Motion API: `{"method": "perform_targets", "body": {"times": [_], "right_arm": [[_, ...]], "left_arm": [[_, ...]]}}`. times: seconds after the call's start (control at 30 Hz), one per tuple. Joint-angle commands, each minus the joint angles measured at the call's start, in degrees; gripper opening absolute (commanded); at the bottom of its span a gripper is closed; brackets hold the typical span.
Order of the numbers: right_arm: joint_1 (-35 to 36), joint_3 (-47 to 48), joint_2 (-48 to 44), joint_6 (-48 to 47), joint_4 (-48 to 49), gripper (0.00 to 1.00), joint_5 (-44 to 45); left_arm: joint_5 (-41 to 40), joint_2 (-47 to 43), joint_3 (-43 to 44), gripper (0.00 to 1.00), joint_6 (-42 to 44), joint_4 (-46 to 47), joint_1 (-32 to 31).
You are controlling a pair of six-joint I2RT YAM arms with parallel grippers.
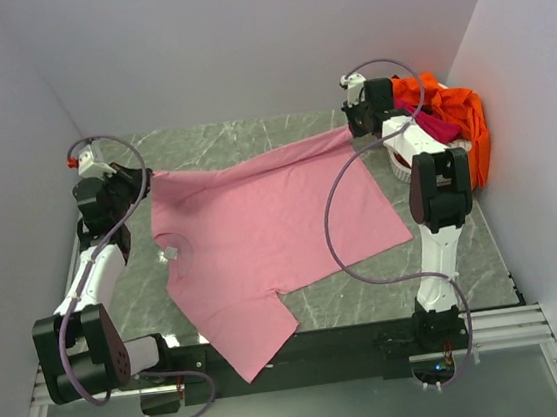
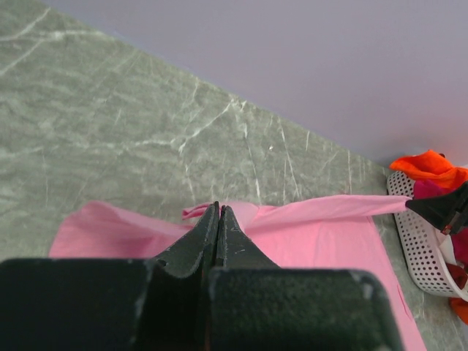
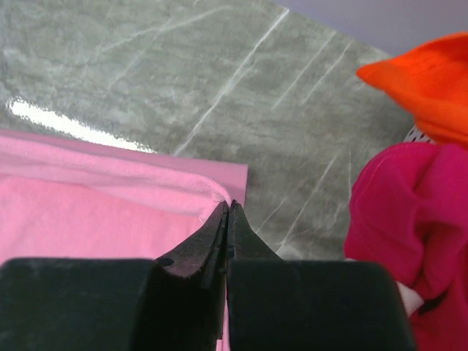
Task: Fold and stack the t-shirts
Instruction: Fold the tshirt
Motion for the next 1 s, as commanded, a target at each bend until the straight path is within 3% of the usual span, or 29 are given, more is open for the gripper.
{"method": "perform_targets", "body": {"times": [0.0,0.47,0.97], "right_arm": [[-0.7,-1.6,-4.6,-0.3,2.5,0.00,-0.2],[-0.9,-7.6,-6.0,-5.4,3.1,0.00,2.3],[-0.9,-7.7,-4.2,-8.1,1.7,0.00,5.4]], "left_arm": [[-0.2,-2.8,-2.5,0.00,-1.8,2.0,-0.1],[-0.1,-7.3,-7.9,0.00,-4.7,1.9,-2.2],[-3.4,-9.7,-11.3,0.00,-5.2,0.2,-5.6]]}}
